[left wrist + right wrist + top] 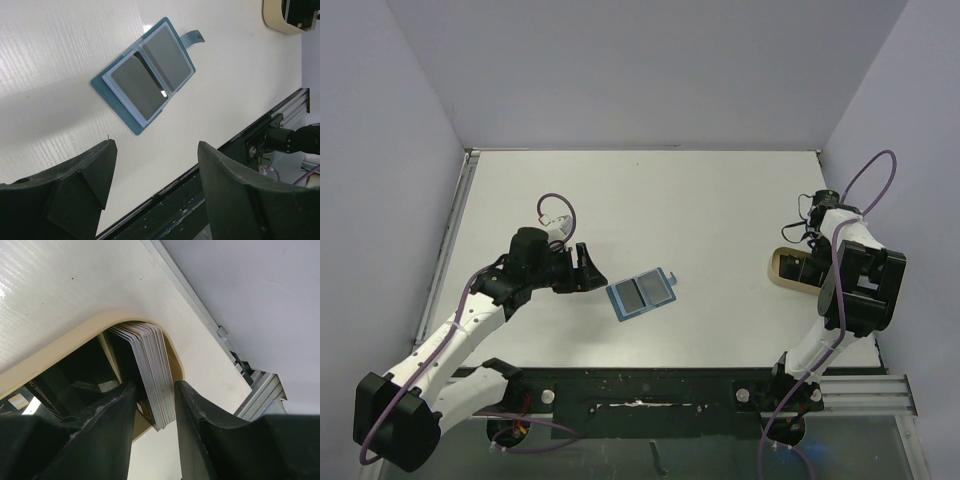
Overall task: Put the credit cards into the card holder
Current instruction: Pick up the credit card from the storage box, then adjust the card holder at the center of the board.
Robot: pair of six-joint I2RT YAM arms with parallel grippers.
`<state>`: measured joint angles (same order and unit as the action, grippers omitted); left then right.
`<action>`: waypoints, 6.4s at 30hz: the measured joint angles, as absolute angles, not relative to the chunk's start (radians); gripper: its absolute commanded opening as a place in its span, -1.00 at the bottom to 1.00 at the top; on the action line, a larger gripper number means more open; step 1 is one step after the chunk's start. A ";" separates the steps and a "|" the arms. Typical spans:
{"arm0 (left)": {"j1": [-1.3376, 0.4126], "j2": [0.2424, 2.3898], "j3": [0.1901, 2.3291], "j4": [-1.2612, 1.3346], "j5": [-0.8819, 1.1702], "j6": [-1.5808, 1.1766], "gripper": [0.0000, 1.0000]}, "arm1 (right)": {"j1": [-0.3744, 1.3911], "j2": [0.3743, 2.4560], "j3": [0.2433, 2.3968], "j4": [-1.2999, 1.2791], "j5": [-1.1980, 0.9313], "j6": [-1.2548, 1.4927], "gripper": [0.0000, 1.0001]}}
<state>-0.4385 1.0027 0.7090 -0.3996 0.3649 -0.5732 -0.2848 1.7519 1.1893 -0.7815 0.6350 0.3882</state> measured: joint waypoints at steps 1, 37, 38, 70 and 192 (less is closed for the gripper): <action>-0.439 1.003 0.709 -0.400 0.365 -0.573 0.28 | -0.285 1.752 1.189 -0.781 0.635 0.388 -0.34; -0.437 1.024 0.709 -0.400 0.365 -0.573 0.27 | -0.286 1.720 1.189 -0.767 0.609 0.387 -0.80; -0.437 1.024 0.709 -0.400 0.365 -0.573 0.27 | -0.286 1.720 1.189 -0.765 0.608 0.387 -0.81; -0.437 1.008 0.666 -0.243 0.477 -0.758 0.15 | 0.169 1.332 1.256 -0.771 0.234 0.430 -1.00; -0.418 1.328 0.530 -0.018 0.575 -0.875 -1.00 | 0.809 1.669 0.965 -0.376 -0.010 0.664 -0.43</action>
